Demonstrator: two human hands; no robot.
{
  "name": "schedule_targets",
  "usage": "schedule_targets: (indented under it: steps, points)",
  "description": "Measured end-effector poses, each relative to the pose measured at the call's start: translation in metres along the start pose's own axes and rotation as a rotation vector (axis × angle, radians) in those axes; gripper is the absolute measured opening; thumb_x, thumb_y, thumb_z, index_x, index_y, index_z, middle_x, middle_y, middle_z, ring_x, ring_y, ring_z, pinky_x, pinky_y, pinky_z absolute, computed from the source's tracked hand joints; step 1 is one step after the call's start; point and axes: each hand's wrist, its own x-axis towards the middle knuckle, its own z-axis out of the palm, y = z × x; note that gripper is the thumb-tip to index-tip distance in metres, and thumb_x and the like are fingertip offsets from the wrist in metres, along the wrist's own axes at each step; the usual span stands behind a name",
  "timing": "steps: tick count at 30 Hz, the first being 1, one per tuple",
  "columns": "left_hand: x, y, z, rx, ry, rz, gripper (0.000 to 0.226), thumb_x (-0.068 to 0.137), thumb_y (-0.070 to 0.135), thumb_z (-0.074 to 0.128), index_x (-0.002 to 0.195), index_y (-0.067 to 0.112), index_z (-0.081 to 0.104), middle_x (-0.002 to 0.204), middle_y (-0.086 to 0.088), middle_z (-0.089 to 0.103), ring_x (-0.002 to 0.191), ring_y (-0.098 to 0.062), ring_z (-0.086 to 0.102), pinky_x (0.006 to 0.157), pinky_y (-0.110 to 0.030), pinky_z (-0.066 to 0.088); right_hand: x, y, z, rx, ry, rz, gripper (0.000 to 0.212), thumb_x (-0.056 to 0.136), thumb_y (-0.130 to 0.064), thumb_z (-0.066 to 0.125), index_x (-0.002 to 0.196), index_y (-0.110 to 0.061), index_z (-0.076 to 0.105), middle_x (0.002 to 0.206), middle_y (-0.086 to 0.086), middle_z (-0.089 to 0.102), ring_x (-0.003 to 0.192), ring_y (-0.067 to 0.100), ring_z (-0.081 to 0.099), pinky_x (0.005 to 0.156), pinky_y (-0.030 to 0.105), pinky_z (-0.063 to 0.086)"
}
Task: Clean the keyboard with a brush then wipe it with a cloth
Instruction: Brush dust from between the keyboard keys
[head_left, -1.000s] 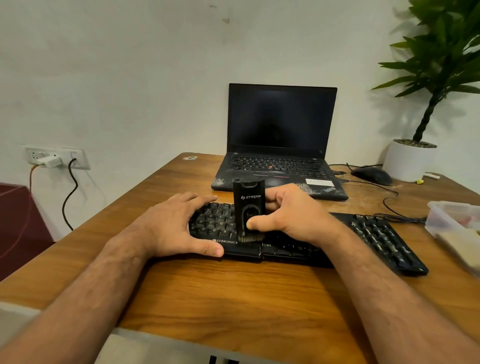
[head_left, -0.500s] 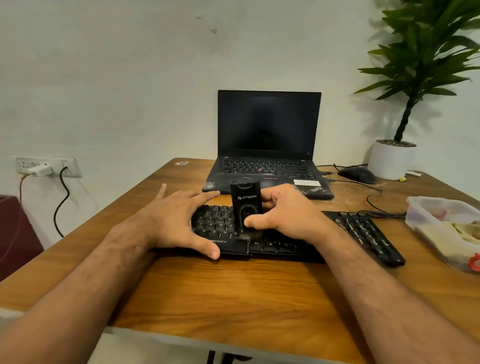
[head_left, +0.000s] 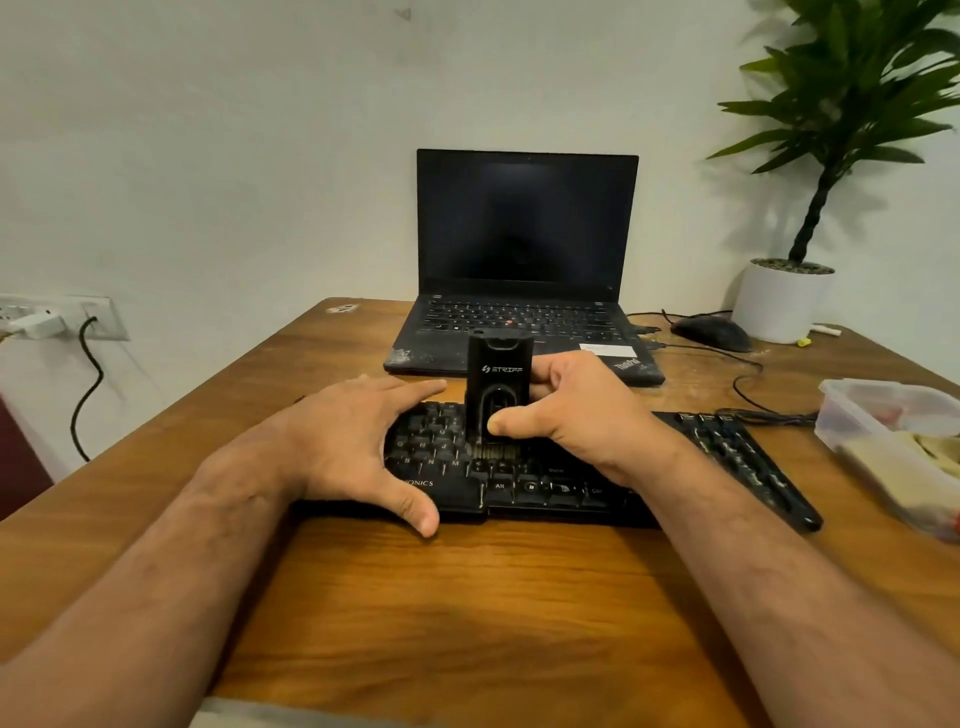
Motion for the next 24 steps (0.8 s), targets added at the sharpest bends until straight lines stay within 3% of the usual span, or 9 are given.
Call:
schedule_targets:
  steps: [4,5,7,10,14,17,19,21,24]
  points:
    - [0.003,0.006,0.002,0.045,0.014,-0.001,0.149,0.032,0.100,0.059,0.157,0.038,0.007,0.152,0.014,0.035,0.135,-0.009,0.033,0.118,-0.035,0.028,0.016,0.002,0.008,-0.241,0.164,-0.048,0.028,0.080,-0.017,0.083,0.094,-0.036,0.068,0.084,-0.018,0.072,0.076,-0.004,0.068,0.060,0.005,0.045]
    - [0.002,0.007,0.002,0.048,0.014,-0.003,0.150,0.032,0.099,0.059,0.158,0.038,0.005,0.152,0.014,0.035,0.134,-0.009,0.033,0.118,-0.035,0.027,0.017,0.001,0.009,-0.300,0.221,-0.064,0.031,0.080,-0.020,0.082,0.098,-0.039,0.066,0.083,-0.021,0.068,0.076,-0.007,0.063,0.056,0.004,0.042]
    - [0.002,0.006,0.002,0.050,0.009,-0.005,0.152,0.032,0.100,0.058,0.159,0.036,0.003,0.153,0.013,0.033,0.135,-0.010,0.032,0.118,-0.035,0.026,0.017,0.000,0.004,-0.285,0.207,-0.072,0.032,0.081,-0.021,0.082,0.101,-0.040,0.066,0.085,-0.020,0.069,0.079,-0.007,0.064,0.060,0.007,0.044]
    - [0.003,0.005,0.002,0.055,0.029,0.009,0.156,0.029,0.105,0.050,0.159,0.033,0.005,0.152,0.014,0.036,0.136,-0.011,0.034,0.118,-0.037,0.029,0.006,-0.002,0.003,-0.177,-0.017,-0.057,0.032,0.081,-0.013,0.082,0.099,-0.036,0.070,0.089,-0.015,0.077,0.083,-0.001,0.073,0.068,0.013,0.054]
    - [0.002,0.004,0.003,0.039,0.044,0.006,0.159,0.029,0.103,0.055,0.160,0.031,0.002,0.154,0.014,0.033,0.138,-0.011,0.033,0.119,-0.038,0.028,0.009,0.000,0.007,-0.328,0.218,-0.122,0.033,0.081,-0.019,0.082,0.107,-0.034,0.069,0.080,-0.024,0.065,0.069,-0.016,0.062,0.054,-0.001,0.041]
    - [0.002,0.005,0.002,-0.011,0.045,0.030,0.142,0.032,0.099,0.062,0.154,0.042,0.017,0.143,0.019,0.043,0.131,-0.010,0.041,0.113,-0.036,0.034,0.008,-0.002,0.013,-0.228,0.072,-0.146,0.031,0.080,-0.017,0.083,0.106,-0.032,0.072,0.086,-0.018,0.074,0.078,-0.015,0.066,0.064,0.003,0.048]
    - [0.003,0.006,0.002,-0.034,0.058,0.047,0.125,0.035,0.097,0.066,0.144,0.047,0.031,0.134,0.022,0.049,0.125,-0.007,0.045,0.111,-0.037,0.037,0.007,-0.001,0.022,-0.261,0.002,-0.142,0.033,0.079,-0.018,0.083,0.109,-0.030,0.074,0.094,-0.014,0.077,0.086,-0.004,0.071,0.077,0.017,0.057]
    - [0.003,0.005,0.003,-0.026,0.058,0.048,0.136,0.033,0.098,0.065,0.150,0.041,0.025,0.138,0.021,0.047,0.128,-0.008,0.044,0.112,-0.037,0.037,0.015,0.002,0.025,-0.369,0.142,-0.161,0.032,0.078,-0.024,0.083,0.108,-0.027,0.075,0.094,-0.013,0.077,0.086,0.000,0.071,0.077,0.021,0.057]
    - [0.003,0.005,0.004,-0.009,0.033,-0.002,0.159,0.029,0.101,0.060,0.160,0.029,0.004,0.148,0.018,0.036,0.136,-0.009,0.035,0.118,-0.036,0.030,0.018,0.000,0.020,-0.394,0.252,-0.153,0.031,0.079,-0.023,0.083,0.108,-0.029,0.073,0.092,-0.016,0.074,0.083,-0.003,0.068,0.067,0.012,0.050]
